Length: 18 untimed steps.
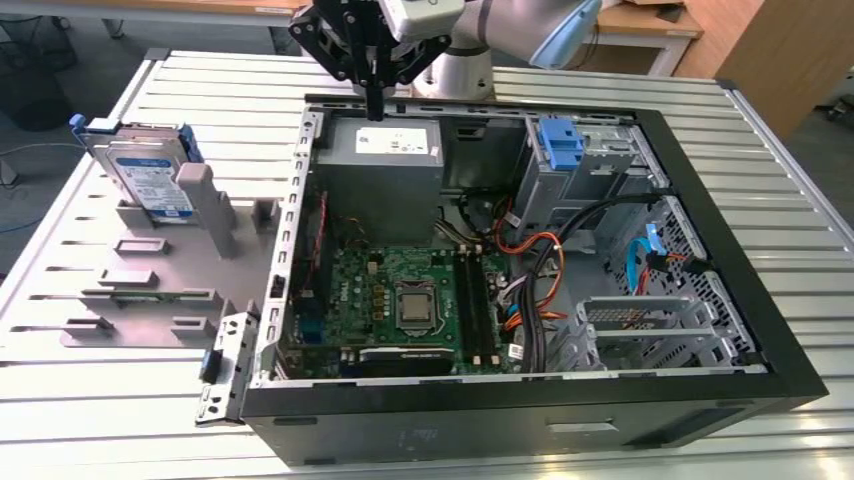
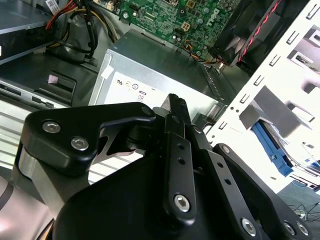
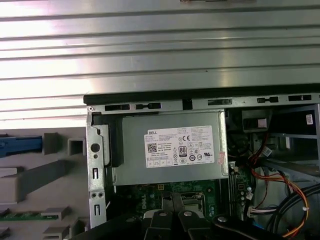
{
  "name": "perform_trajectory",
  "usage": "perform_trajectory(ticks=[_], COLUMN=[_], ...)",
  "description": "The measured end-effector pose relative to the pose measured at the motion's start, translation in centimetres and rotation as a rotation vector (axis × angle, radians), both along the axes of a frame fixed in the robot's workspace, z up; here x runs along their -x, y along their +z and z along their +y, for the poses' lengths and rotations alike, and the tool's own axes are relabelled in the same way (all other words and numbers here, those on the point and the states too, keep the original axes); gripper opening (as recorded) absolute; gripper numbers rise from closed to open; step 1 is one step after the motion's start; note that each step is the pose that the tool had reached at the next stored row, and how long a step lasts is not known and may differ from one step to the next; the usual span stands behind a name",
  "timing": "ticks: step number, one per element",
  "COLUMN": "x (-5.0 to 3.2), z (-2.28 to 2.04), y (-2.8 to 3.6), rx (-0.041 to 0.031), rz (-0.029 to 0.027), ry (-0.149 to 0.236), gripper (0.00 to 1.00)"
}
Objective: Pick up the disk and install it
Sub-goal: 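Reach for the disk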
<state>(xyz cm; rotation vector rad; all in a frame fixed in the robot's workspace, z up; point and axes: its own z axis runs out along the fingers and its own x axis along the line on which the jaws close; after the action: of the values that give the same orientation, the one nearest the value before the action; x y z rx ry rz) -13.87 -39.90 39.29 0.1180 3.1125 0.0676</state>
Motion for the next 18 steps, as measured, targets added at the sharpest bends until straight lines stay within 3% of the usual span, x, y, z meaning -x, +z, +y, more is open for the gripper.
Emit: perform_trajectory(ticks=[6,18], x=[1.25,4.49], z=[0.0,0.2], y=[-0.05,-0.43], rx=[0.0,-0.0001], rz=[0.0,-0.0001], ry=[0.0,0.0], gripper=[0.11,0.11])
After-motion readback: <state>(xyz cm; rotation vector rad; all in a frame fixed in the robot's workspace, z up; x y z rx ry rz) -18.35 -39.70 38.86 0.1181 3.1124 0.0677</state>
